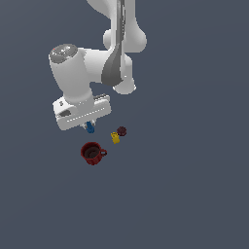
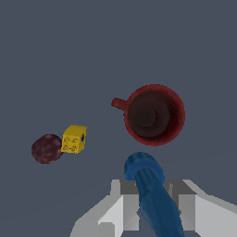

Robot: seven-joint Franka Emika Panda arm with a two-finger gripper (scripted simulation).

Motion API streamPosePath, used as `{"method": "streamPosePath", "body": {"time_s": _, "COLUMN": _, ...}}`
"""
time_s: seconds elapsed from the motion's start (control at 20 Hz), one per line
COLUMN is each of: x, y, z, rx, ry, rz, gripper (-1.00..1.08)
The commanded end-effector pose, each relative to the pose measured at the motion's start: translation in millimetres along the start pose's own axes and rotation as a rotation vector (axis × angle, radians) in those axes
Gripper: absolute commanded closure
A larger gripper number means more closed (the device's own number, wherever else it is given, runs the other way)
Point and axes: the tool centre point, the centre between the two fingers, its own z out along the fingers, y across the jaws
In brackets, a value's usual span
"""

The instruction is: Pick up a designated object from a clutter of objects.

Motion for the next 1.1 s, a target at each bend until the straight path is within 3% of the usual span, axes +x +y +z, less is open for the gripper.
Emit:
{"method": "streamPosePath", "body": {"time_s": 0.0, "x": 12.6, "y": 1.0, "z": -23.1, "rx": 0.000, "ry": -0.001, "rz": 0.000, "gripper": 1.08}}
{"method": "streamPosePath", "body": {"time_s": 0.6, "x": 72.0, "y": 8.5, "z": -123.7, "rx": 0.001, "ry": 0.000, "rz": 0.000, "gripper": 1.08}}
{"method": "streamPosePath", "body": {"time_s": 1.05, "x": 100.4, "y": 13.5, "z": -168.9, "rx": 0.001, "ry": 0.000, "rz": 0.000, "gripper": 1.08}}
